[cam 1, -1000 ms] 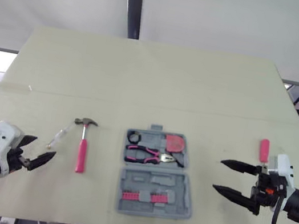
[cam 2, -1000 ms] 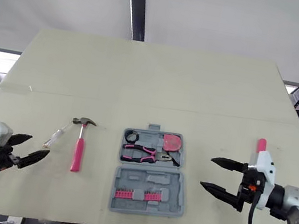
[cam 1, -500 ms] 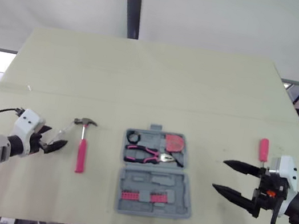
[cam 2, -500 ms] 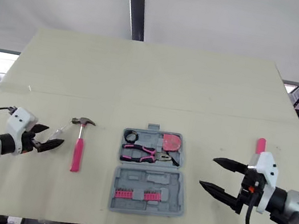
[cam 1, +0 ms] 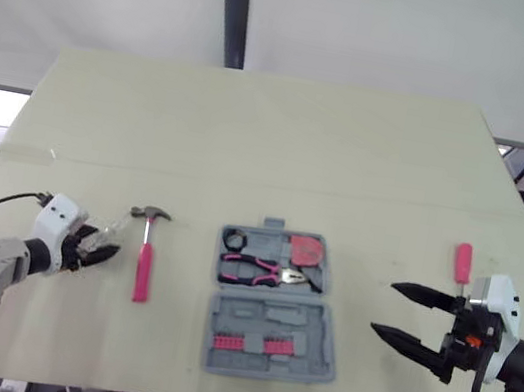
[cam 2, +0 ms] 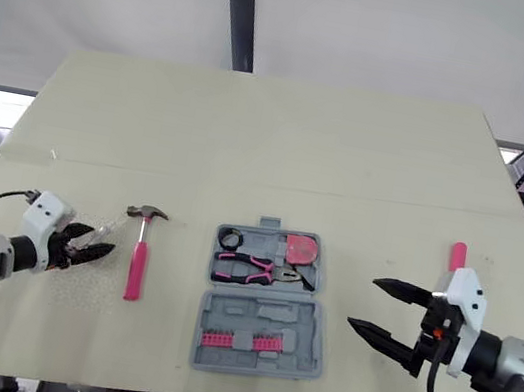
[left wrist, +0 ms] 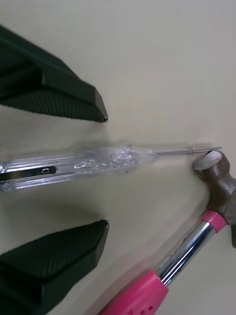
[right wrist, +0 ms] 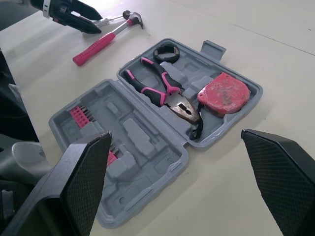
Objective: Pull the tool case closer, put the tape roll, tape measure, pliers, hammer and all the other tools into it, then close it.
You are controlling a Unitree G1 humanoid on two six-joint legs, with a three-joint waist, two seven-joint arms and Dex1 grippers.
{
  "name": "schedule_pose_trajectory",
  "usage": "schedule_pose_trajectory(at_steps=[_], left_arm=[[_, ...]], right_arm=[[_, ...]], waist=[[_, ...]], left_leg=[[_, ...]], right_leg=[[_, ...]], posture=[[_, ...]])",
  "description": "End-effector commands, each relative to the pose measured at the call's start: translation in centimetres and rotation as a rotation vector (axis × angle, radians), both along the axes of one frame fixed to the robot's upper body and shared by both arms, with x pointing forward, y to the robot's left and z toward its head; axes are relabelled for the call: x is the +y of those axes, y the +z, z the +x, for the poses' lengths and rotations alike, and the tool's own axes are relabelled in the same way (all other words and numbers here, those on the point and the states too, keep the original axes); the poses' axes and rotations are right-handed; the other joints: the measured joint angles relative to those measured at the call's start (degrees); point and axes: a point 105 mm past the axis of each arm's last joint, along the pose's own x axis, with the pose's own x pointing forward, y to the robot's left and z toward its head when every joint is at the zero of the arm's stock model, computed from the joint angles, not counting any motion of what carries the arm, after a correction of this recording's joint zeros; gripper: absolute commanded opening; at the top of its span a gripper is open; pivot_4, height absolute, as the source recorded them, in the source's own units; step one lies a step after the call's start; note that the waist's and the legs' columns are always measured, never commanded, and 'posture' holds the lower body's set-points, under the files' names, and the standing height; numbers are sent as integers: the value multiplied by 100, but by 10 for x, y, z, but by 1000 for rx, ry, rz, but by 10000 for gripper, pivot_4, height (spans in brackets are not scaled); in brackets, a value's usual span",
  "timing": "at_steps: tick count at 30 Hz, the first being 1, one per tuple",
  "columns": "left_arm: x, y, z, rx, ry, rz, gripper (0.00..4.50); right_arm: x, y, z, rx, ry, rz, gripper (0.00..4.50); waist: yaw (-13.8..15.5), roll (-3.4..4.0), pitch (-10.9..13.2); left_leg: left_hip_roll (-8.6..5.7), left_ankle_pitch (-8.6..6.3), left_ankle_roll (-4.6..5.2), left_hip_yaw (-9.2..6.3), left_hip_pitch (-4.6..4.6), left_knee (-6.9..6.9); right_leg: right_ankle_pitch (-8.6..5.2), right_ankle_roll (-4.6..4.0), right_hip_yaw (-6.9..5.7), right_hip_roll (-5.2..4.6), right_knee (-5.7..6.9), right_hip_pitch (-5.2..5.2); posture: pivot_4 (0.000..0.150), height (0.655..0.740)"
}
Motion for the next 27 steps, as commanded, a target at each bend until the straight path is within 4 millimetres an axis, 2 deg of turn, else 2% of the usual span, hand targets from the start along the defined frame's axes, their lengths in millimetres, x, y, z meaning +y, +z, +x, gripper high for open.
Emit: schedule_pose_trajectory(at_steps=[1,4,5,13,16,18,23,27], left_arm=[[1,-2,3,3,13,-5,16333],[0,-4,7,2,17,-6,1181],[0,-4,8,0,20,-7,274],[10,-4,2,-3,54,9,298],[23,11,-8,-57,93,38,298],[23,26,-15,-95,78,51,298],[14,56,-34,-109,-37,65,298],[-1,79,-51,-77,-167,43,298]], right_arm=[[1,12,-2,-43,4,-4,45000],[1,12,-2,-40,1,-1,45000],[1,12,-2,-40,1,0,45000],[-2,12,-6,-30,-6,-1,45000],[-6,12,-11,-4,17,-6,45000],[-9,14,-13,-6,24,-10,45000],[-8,16,-14,-7,44,-3,45000],[-8,14,-13,0,47,-1,45000]], waist=[[2,0,0],[6,0,0],[9,0,0],[11,2,-1],[-23,2,-1],[-55,-4,2],[-24,-25,10],[12,-26,11]], left_leg=[[0,0,0,0,0,0],[-1,0,0,0,0,0],[-1,0,0,0,0,0],[-1,1,0,0,3,2],[0,1,0,0,2,-2],[1,1,0,2,3,-8],[3,1,0,3,0,-5],[3,1,0,3,0,-2]], right_leg=[[0,0,0,0,0,0],[0,0,0,0,0,0],[0,0,0,0,1,0],[0,0,0,-1,6,2],[0,0,0,-1,4,-1],[0,0,-2,0,2,-5],[0,0,-1,-1,0,-5],[0,0,0,-2,-4,-1]], posture=[[1500,7400],[1500,7400],[1500,7400],[1500,7400],[1500,7400],[1500,7400],[1500,7400],[1500,7400]])
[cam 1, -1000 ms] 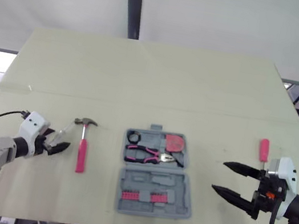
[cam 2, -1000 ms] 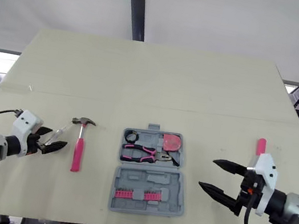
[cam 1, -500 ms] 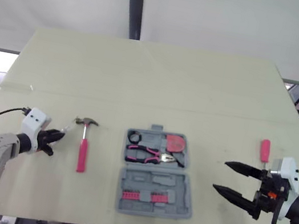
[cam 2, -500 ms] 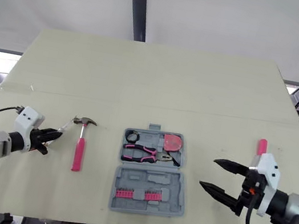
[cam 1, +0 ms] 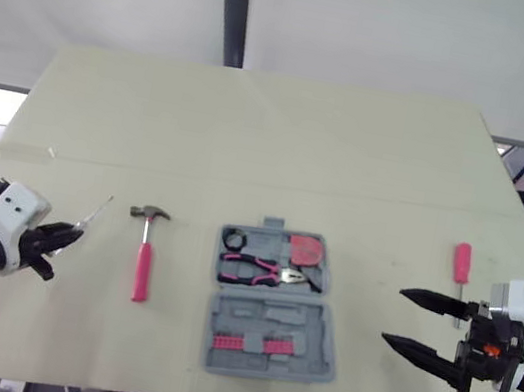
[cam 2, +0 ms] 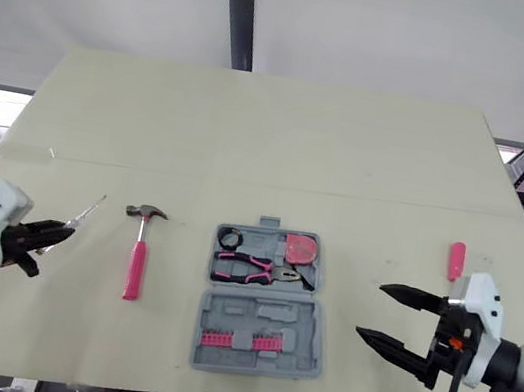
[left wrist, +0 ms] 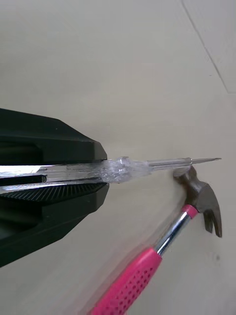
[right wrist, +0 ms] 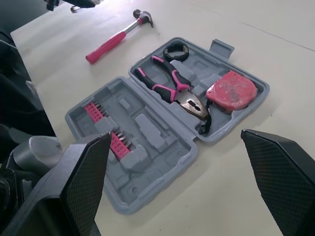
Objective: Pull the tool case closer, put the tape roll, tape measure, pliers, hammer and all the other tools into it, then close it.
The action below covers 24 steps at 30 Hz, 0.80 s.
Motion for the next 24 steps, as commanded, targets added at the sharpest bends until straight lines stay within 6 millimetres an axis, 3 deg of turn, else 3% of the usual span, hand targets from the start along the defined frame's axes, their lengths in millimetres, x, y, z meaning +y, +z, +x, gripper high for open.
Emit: schedule_pose_trajectory(at_steps=[1,6,13,20,24], left_arm=[[-22,28,-13,-4,-147,-21,298],[-75,43,-27,64,-380,-69,298],[-131,30,-45,157,-553,-100,298],[-162,6,-52,230,-671,-9,298],[-181,4,-51,223,-752,31,298]], right_arm=[[-1,5,0,-20,15,0,45000],[0,5,1,-41,31,-13,45000],[3,2,-3,-64,54,-15,45000],[3,-4,-7,-58,59,-7,45000],[2,-7,-7,-49,55,-9,45000]], waist=[[5,-3,2],[0,-4,5],[-9,3,9],[4,3,9],[10,3,9]], left_leg=[[0,0,0,0,0,0],[1,0,0,0,-1,0],[2,0,0,0,-1,-3],[1,0,0,0,0,0],[0,0,0,0,0,1]], right_leg=[[0,0,0,0,0,1],[0,0,2,0,-1,1],[0,0,1,2,-3,-1],[0,0,3,1,-3,2],[0,0,3,2,-2,2]], posture=[[1500,7400],[1500,7400],[1500,7400],[1500,7400],[1500,7400]])
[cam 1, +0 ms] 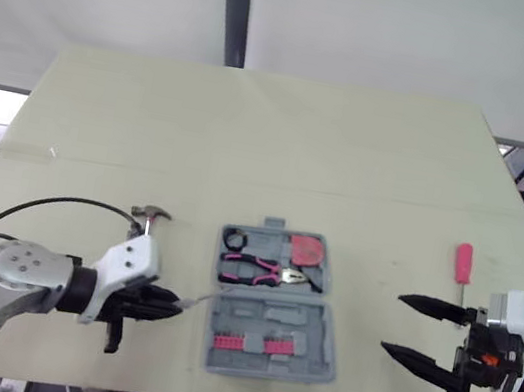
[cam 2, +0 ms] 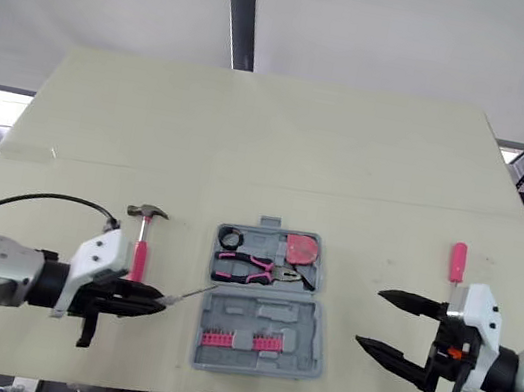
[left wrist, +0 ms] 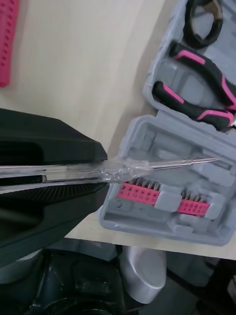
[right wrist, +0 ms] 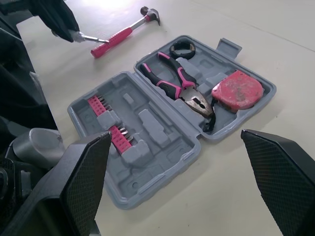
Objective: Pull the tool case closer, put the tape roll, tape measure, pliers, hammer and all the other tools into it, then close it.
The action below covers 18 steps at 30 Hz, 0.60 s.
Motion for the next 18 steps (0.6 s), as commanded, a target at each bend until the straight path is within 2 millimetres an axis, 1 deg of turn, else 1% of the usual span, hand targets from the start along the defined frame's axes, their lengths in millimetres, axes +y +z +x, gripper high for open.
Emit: schedule_pose_trajectory(at_steps=[1,4,9,11,18], left_arm=[[-19,2,-1,-39,-90,38,298],[-34,-1,2,-55,-152,69,298],[-54,-9,12,-73,-188,101,298],[-62,-10,18,-83,-208,117,298],[-72,-4,44,-136,-224,239,298]], right_arm=[[3,1,-1,-14,28,2,45000],[3,0,0,-11,32,-2,45000],[3,-3,0,-8,29,-6,45000],[3,-3,0,-9,22,-8,45000],[2,-7,0,-6,12,-11,45000]], waist=[[5,0,0],[4,0,0],[1,0,0],[18,-1,0],[26,-1,1]], left_leg=[[0,0,0,0,0,1],[0,0,0,0,0,1],[-1,0,0,-1,-1,1],[-2,0,0,0,-2,3],[-3,0,0,0,-4,6]], right_leg=[[0,0,0,0,0,0],[0,0,0,0,0,0],[0,0,-1,0,0,0],[0,0,-1,0,1,0],[0,0,-1,0,0,1]], posture=[[1500,7400],[1500,7400],[1500,7400],[1500,7400],[1500,7400]])
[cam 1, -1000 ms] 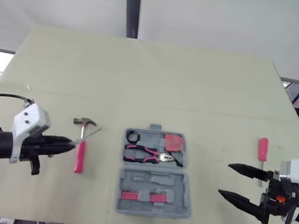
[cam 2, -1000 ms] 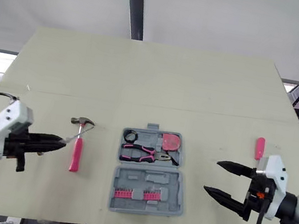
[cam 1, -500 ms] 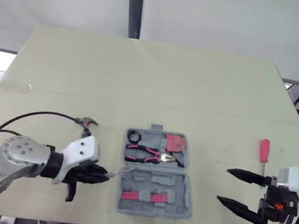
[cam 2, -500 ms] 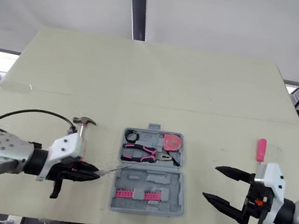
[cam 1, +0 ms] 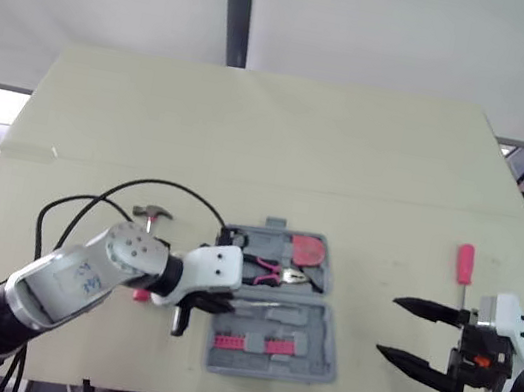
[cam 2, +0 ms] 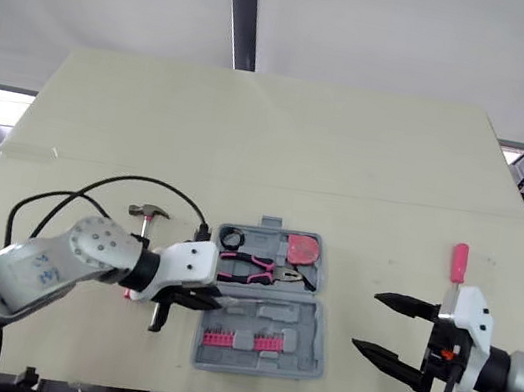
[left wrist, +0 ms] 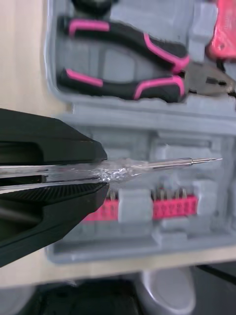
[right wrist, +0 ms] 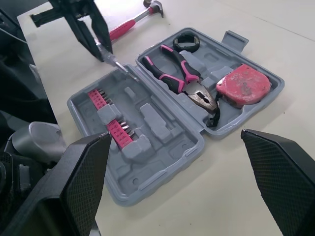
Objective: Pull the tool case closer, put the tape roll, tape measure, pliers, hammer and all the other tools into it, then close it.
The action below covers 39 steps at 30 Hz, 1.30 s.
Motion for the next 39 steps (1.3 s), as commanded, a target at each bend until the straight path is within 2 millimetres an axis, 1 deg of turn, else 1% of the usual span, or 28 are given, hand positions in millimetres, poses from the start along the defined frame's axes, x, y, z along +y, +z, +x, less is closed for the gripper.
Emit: schedule_pose_trajectory(at_steps=[1,3,9,17,20,27,31,39], left_arm=[[-6,0,5,-25,-23,37,298],[-11,-3,6,-19,-30,48,298],[-21,-9,-1,3,-81,82,298],[-36,-9,13,-54,-84,106,298],[-38,-10,16,-64,-81,126,298],[-45,-8,16,-68,-114,159,298],[-54,-2,19,-81,-134,180,298],[-56,-5,18,-67,-133,228,298]], right_arm=[[1,1,-1,-16,4,8,45000],[0,1,-2,-16,2,7,45000],[-6,2,-11,-12,15,-23,45000],[-15,2,-20,-9,21,-61,45000],[-17,2,-22,-10,18,-65,45000],[-18,2,-21,-10,5,-64,45000],[-15,1,-21,-10,2,-58,45000],[-14,1,-23,0,4,-67,45000]], waist=[[3,-1,1],[0,-1,1],[26,-3,2],[127,-3,2],[129,-3,2],[134,-3,2],[140,-4,2],[131,-3,2]], left_leg=[[-1,0,0,0,0,0],[0,0,0,0,0,0],[0,0,1,-1,-1,1],[-1,1,2,0,-1,7],[-1,1,2,0,-1,9],[-1,1,2,0,-2,10],[-2,1,3,-1,-3,12],[-2,2,3,-1,-2,11]], right_leg=[[0,0,0,0,0,0],[0,0,0,0,0,0],[0,0,0,0,0,0],[0,1,1,0,2,1],[0,1,1,0,3,1],[0,1,1,-1,4,2],[1,1,1,-1,5,2],[0,1,1,0,5,2]], posture=[[1500,7400],[1500,7400],[1500,7400],[1500,7400],[1500,7400],[1500,7400],[1500,7400],[1500,7400]])
